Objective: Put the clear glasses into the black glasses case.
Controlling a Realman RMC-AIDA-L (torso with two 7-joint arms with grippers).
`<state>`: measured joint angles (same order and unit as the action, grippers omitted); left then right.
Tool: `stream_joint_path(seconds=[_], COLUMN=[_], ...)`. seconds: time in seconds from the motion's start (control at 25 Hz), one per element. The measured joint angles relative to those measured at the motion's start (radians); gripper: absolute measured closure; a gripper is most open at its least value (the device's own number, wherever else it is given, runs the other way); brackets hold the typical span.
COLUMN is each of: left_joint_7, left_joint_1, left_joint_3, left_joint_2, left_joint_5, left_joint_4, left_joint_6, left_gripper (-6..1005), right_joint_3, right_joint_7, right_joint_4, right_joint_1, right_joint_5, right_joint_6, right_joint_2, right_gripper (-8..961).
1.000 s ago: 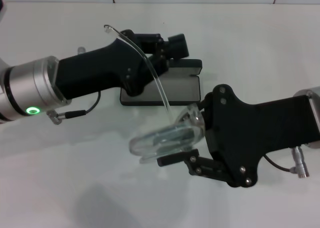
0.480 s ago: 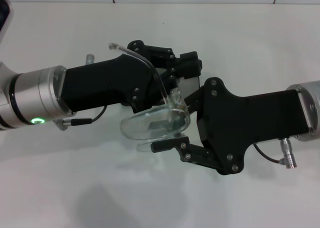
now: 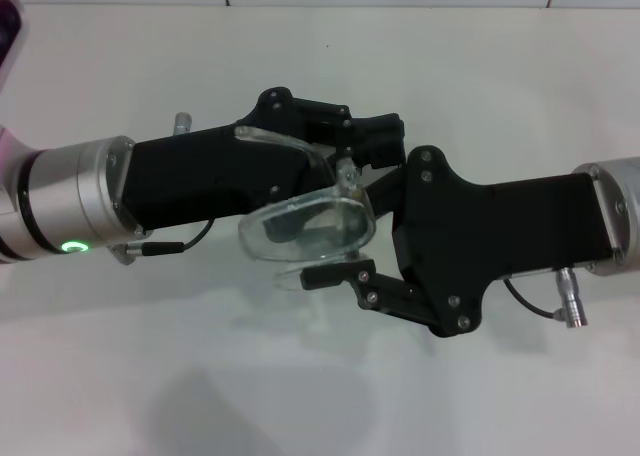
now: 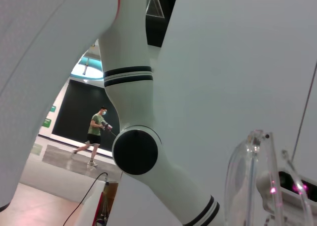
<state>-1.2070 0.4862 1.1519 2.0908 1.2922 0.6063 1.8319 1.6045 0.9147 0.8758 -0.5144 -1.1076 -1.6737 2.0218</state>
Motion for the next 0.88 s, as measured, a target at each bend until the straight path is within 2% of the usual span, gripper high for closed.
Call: stream_joint_path(seconds=[0.64, 0.88], left_joint_7=[0.0, -0.011], left_joint_1=[-0.003, -0.016], left_joint_3=[-0.02, -0.125], left_joint_2=[0.0, -0.001], left_joint_5=[0.0, -0.001], left_joint_4=[0.0, -0.019], left_joint_6=[-0.001, -0.013], left_gripper=[935, 935], right_joint_3=[-0.001, 0.005], right_joint_7=[0.007, 0.009], right_joint_4=[0.004, 0.013], right_joint_1=[0.0, 0.003], right_joint_5=[0.003, 0.001], right_joint_6=[0.018, -0.008], right_joint_2=[-0.001, -0.002], right_gripper=[820, 819])
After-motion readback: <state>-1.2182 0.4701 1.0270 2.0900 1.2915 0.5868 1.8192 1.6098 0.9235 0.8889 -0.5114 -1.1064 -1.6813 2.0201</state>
